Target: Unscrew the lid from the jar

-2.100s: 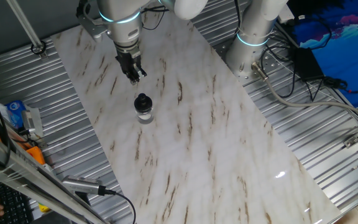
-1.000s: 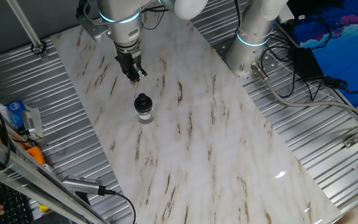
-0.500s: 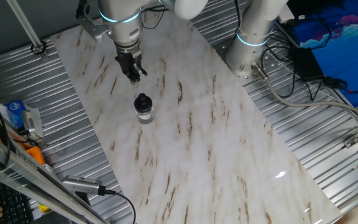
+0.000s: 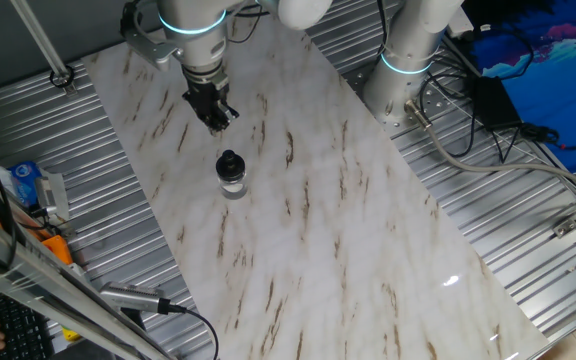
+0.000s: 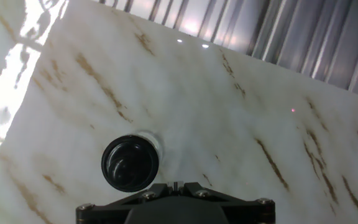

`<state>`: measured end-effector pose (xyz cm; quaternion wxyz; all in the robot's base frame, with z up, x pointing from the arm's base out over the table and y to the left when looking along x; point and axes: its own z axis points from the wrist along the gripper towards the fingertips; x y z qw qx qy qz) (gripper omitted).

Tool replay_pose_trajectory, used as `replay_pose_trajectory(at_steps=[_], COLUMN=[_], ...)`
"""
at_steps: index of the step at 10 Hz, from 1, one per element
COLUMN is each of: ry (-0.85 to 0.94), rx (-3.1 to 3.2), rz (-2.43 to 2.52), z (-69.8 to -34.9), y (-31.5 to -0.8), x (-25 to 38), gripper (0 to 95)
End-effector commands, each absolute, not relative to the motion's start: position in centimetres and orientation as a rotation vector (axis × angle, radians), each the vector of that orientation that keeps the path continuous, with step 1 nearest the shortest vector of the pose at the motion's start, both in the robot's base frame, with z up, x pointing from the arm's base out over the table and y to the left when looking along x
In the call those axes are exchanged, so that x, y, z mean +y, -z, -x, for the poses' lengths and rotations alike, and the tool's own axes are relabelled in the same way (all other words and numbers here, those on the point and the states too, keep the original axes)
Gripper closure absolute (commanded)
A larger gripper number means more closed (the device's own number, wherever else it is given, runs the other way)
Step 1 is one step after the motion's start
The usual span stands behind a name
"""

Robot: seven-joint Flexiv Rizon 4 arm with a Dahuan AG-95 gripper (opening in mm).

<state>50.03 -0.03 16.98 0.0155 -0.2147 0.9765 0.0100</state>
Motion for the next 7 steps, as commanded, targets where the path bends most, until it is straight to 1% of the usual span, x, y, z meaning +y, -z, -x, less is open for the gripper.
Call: replay_pose_trajectory(at_steps=[1,7], ry=[-0.032,-0.046], rx=[3.022,3.011], rz=[0.736,0.801], z=[-50.00,-50.00], y=[-17.00,-17.00], x=[0.00,0.00], gripper=[95.0,95.0])
